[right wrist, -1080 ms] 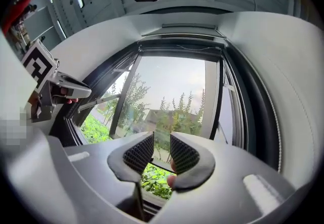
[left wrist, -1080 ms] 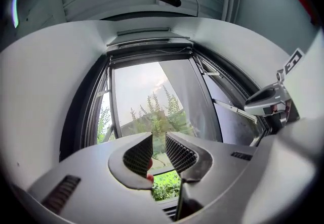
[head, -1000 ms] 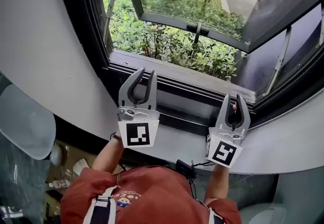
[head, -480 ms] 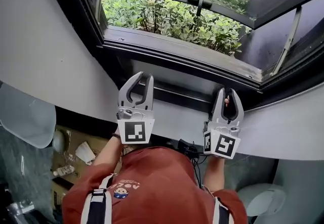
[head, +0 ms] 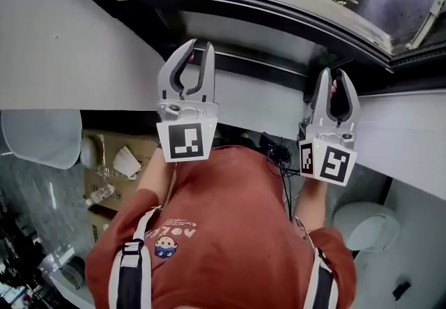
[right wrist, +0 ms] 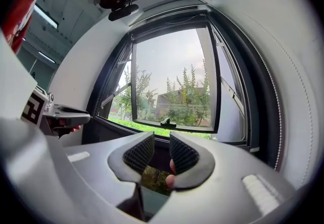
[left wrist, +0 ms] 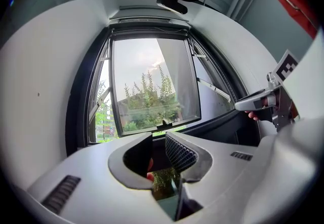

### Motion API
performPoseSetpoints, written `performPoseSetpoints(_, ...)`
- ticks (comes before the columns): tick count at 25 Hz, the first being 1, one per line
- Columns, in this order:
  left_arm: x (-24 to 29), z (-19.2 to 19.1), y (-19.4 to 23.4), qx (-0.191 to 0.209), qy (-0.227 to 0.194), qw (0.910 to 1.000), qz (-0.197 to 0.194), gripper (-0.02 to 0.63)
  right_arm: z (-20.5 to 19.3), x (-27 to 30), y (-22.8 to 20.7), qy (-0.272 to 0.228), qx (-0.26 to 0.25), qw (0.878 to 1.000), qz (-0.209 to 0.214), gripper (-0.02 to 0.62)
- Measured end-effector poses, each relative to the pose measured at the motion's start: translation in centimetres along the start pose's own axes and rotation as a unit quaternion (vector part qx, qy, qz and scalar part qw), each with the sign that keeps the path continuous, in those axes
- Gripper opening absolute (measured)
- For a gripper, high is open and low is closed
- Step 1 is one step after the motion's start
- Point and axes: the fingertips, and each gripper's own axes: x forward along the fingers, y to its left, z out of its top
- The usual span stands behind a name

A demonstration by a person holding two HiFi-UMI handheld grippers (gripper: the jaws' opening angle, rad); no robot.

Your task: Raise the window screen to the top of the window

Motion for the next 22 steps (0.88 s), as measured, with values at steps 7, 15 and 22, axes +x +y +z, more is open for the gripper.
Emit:
performPoseSetpoints(7, 0.4, -0.5, -0.3, -0.003, -0.004, 1.0000, -0.007, 0.066, -0.5, 0.7, 0.3, 0.004, -0.001, 1.000, -0.003, 0.063)
performPoseSetpoints(15, 0.9, -1.2, -0.3, -0.018, 0.008, 0.9998, -0.010, 0.008, -0.9, 2.0, 1.5, 0.005, 0.000, 1.000, 0.007, 0.009)
performPoseSetpoints(22, 1.5, -0.9, -0.3, -0.013, 0.004, 0.9999, -0.006, 0.006, -1.1, 3.2, 1.9, 0.005, -0.010, 1.000, 0.011, 0.009)
